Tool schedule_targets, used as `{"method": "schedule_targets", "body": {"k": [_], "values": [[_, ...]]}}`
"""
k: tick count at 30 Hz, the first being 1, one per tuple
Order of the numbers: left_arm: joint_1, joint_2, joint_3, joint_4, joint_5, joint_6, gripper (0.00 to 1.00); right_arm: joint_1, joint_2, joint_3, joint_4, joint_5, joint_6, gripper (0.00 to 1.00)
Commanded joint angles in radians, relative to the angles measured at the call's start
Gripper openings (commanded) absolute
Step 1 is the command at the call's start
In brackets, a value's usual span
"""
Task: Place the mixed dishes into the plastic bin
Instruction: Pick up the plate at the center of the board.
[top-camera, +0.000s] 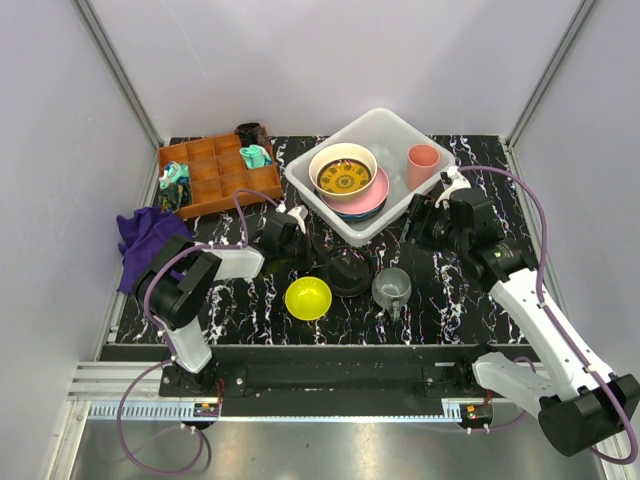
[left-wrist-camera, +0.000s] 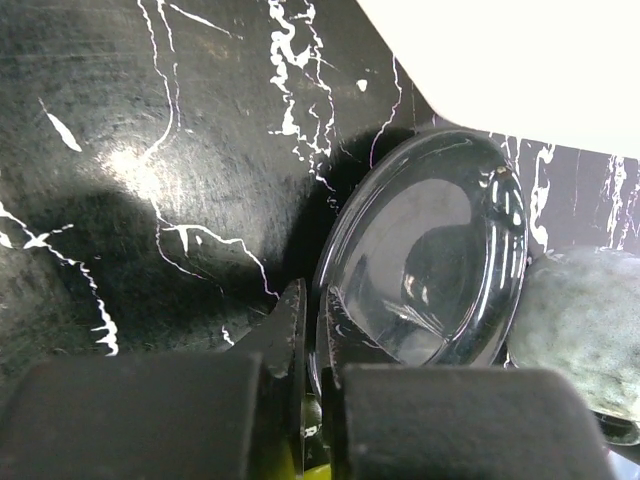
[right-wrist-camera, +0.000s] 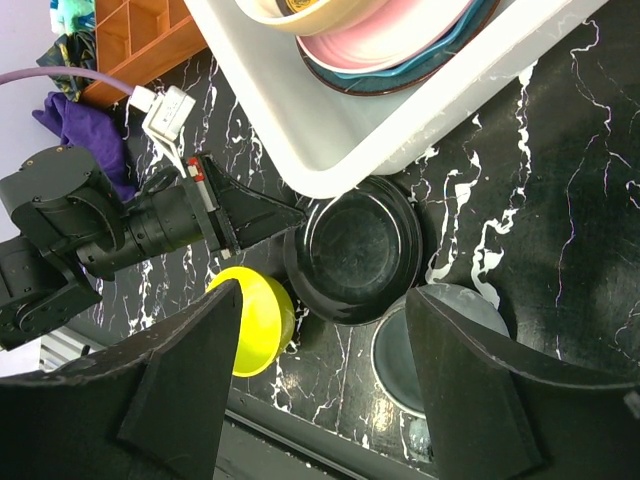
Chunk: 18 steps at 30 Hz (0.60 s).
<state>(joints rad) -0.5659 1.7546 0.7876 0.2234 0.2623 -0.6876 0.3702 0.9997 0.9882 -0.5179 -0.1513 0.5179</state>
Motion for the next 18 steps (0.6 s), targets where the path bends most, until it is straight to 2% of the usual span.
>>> {"method": "schedule_targets", "body": {"k": [1, 6, 18], "values": [[0.001, -0.021, -0.019, -0.059, -0.076, 0.014, 0.00, -0.001, -0.027, -0.003, 0.022, 0.002, 0.007, 0.76], [0.034, -0.108, -0.056, -0.101, -0.116, -0.001, 0.00, -0.001, -0.023, -0.010, 0.024, 0.002, 0.011, 0.76], [0.187, -0.349, -0.129, -0.220, -0.186, 0.022, 0.00, -0.001, 0.007, -0.026, 0.047, -0.021, 0.033, 0.76]]}}
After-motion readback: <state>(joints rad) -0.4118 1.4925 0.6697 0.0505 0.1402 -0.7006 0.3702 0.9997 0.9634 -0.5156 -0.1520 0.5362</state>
